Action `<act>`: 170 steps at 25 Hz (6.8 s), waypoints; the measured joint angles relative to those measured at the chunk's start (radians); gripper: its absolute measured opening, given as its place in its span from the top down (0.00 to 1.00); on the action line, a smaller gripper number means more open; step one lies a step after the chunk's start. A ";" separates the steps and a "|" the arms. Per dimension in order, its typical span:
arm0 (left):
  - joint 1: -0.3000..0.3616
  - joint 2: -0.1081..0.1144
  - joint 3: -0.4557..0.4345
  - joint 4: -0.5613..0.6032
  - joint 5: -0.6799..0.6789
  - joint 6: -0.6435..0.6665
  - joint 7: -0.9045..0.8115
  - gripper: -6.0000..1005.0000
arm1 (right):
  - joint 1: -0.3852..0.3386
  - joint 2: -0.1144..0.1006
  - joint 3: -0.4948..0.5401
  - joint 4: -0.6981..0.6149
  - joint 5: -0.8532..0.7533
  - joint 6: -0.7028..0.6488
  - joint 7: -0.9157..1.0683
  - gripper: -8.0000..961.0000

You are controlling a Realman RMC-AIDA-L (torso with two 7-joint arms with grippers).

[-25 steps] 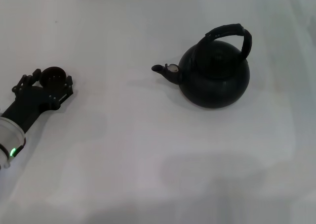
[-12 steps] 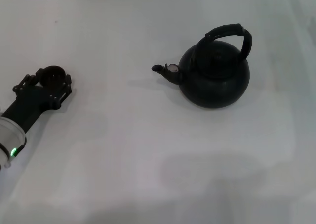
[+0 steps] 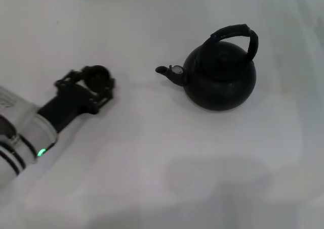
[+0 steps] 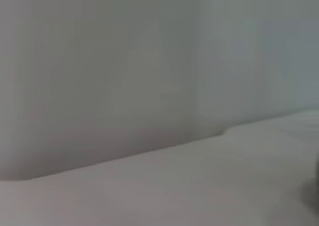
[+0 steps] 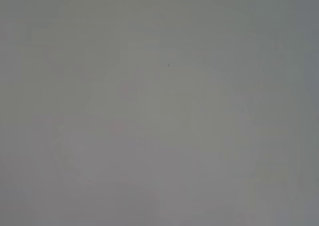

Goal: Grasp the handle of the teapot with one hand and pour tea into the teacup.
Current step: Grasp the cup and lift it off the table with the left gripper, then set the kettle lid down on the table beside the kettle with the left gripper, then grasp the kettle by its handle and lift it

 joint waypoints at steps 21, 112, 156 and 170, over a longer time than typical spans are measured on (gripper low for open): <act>-0.036 -0.003 -0.001 -0.064 0.226 0.076 -0.002 0.30 | 0.000 0.000 -0.003 0.000 0.000 -0.001 0.000 0.19; 0.088 0.006 -0.402 0.055 -0.233 -0.330 -0.004 0.14 | -0.642 -0.018 -0.522 -1.257 -1.121 0.192 1.349 0.19; 0.105 0.004 -0.399 0.066 -0.232 -0.332 -0.008 0.14 | -0.456 -0.013 -0.625 -1.182 -1.129 0.357 1.305 0.44; 0.103 0.004 -0.403 0.067 -0.233 -0.330 -0.008 0.14 | -0.455 -0.015 -0.615 -1.195 -1.128 0.353 1.307 0.75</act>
